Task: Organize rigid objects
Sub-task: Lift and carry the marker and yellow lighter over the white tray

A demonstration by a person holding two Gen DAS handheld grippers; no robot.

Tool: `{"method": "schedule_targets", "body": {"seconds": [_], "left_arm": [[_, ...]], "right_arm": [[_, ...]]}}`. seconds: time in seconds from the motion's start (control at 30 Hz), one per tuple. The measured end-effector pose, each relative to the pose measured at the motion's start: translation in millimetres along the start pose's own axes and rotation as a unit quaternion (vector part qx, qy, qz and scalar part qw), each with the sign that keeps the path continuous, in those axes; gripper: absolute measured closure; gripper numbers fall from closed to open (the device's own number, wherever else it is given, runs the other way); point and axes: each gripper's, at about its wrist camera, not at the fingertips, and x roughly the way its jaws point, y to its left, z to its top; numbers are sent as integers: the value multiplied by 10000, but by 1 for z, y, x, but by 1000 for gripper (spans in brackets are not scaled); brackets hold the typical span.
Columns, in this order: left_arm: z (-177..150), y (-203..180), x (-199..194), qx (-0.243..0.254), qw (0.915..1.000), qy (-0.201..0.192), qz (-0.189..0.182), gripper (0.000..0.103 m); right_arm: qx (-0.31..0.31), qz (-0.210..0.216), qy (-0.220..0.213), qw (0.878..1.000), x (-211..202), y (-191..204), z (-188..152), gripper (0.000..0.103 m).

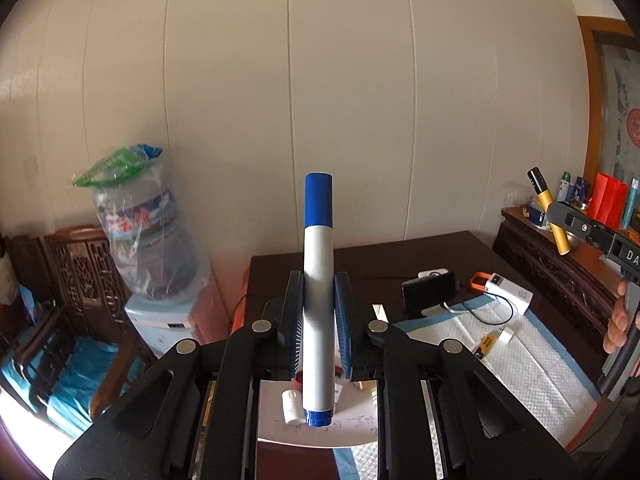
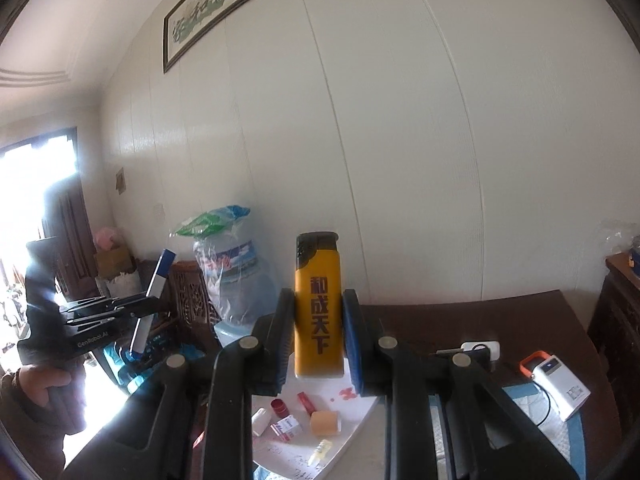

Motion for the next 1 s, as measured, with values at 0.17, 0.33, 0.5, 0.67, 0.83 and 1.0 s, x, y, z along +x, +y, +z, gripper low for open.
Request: {"method": "schedule_targets", "body": {"seconds": [0.17,0.33,0.5,0.67,0.83,1.0], "left_arm": [[-7,12,14,-85,9998,117,-118,89],[-10,23,23,-168,9995,141,-218,89],[-13,35,35,-256,9990,212,-301,89],[-19,44,50,-316,9982,317,-407,89],[-22,51,63,-381,9973,387,-493,89],[-25,57,79,-427,9962,480,-582,89]], "right_arm": [[-93,-21,115,9999,6,13,-2,80],[-142,-65,246,9996,13,20,-5,80],[-211,-110,395,9989,24,26,-8,80],[-222,-145,577,9980,36,31,-14,80],[-241,-164,753,9967,51,37,-19,80],[-258,-195,900,9954,67,39,-23,80]]}}
